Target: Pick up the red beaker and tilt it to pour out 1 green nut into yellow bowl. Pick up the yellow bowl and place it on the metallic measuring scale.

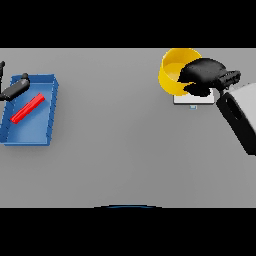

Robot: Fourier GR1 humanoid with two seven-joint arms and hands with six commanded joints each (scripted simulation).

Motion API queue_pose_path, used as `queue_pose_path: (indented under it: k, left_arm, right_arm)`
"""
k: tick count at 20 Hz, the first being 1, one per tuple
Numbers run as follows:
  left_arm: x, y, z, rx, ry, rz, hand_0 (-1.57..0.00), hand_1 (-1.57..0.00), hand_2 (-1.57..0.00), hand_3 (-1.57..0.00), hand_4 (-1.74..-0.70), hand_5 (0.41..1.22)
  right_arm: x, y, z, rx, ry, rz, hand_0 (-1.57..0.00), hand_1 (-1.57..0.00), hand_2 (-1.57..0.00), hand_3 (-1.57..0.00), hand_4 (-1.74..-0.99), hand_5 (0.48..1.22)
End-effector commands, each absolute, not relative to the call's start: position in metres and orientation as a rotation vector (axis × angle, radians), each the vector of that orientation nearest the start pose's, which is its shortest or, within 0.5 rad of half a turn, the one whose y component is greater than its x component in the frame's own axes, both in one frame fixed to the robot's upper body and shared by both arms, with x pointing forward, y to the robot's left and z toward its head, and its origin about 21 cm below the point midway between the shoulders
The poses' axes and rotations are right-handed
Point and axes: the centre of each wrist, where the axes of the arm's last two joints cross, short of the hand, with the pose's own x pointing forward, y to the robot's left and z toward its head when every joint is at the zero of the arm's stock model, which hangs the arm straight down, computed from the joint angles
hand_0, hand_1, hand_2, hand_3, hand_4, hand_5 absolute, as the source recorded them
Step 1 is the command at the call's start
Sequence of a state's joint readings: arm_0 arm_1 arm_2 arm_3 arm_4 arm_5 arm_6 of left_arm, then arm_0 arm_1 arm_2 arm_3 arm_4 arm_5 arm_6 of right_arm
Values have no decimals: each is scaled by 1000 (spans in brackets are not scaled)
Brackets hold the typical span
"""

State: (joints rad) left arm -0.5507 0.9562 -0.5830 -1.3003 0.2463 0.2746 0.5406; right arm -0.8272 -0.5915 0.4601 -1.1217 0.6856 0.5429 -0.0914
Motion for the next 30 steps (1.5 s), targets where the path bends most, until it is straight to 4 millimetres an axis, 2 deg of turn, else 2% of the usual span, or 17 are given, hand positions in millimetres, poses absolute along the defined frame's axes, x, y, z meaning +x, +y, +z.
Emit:
queue_pose_path:
  k: [1, 5, 9, 12, 16, 19, 21, 22, 23, 24, 25, 27, 28, 30]
  left_arm:
    - [337, 333, 129, 757, -1077, -519, 1, 1, 1, 1, -824, 759]
    - [338, 334, 129, 770, -1058, -520, 1, 1, 1, 1, -829, 774]
    - [340, 336, 130, 766, -1049, -513, 1, 1, 1, 1, -818, 759]
    - [339, 335, 130, 767, -1050, -522, 1, 1, 1, 1, -811, 753]
    - [342, 333, 127, 766, -1052, -517, 1, 1, 1, 1, -796, 733]
    - [343, 331, 134, 770, -1055, -514, 1, 1, 1, 1, -805, 728]
    - [342, 332, 133, 763, -1060, -517, 1, 1, 1, 1, -806, 734]
    - [341, 335, 133, 771, -1056, -517, 1, 1, 1, 1, -809, 734]
    - [342, 331, 130, 765, -1052, -519, 1, 1, 1, 1, -811, 740]
    - [344, 331, 130, 762, -1044, -518, 1, 1, 1, 1, -813, 745]
    - [343, 331, 128, 763, -1044, -521, 1, 1, 1, 1, -812, 745]
    - [345, 330, 126, 757, -1039, -520, 1, 1, 1, 1, -815, 744]
    - [346, 330, 129, 762, -1043, -516, 1, 1, 1, 1, -812, 745]
    - [346, 332, 124, 768, -1038, -527, 1, 1, 1, 1, -805, 740]
  right_arm:
    - [406, -232, 157, -625, -1173, 1766, -1571, -1571, -1570, -1205, -1720, 1221]
    - [420, -255, 145, -659, -1139, 1706, -1571, -1571, -1571, -1168, -1720, 1221]
    - [428, -270, 125, -675, -1101, 1653, -1571, -1571, -1571, -1254, -1722, 1221]
    - [435, -271, 113, -687, -1099, 1636, -1571, -1567, -1571, -1390, -1724, 1221]
    - [439, -274, 94, -689, -1061, 1609, -1571, -1518, -1563, -1482, -1727, 1221]
    - [442, -272, 91, -688, -1054, 1601, -1571, -1475, -1567, -1510, -1727, 1221]
    - [443, -275, 89, -661, -1070, 1599, -1548, -1420, -1568, -1481, -1721, 1221]
    - [443, -276, 87, -651, -1065, 1594, -1527, -1401, -1569, -1320, -1725, 1221]
    - [444, -278, 87, -649, -1050, 1584, -1536, -1411, -1569, -1165, -1728, 1221]
    - [445, -278, 89, -640, -1042, 1576, -1543, -1443, -1496, -1022, -1659, 1221]
    - [445, -278, 89, -639, -1026, 1565, -1525, -1350, -1348, -907, -1596, 1134]
    - [445, -281, 88, -626, -1023, 1564, -975, -866, -954, -762, -1504, 983]
    - [446, -283, 90, -623, -1016, 1563, -780, -692, -810, -711, -1470, 928]
    - [447, -283, 89, -612, -1004, 1567, -499, -443, -597, -635, -1425, 851]
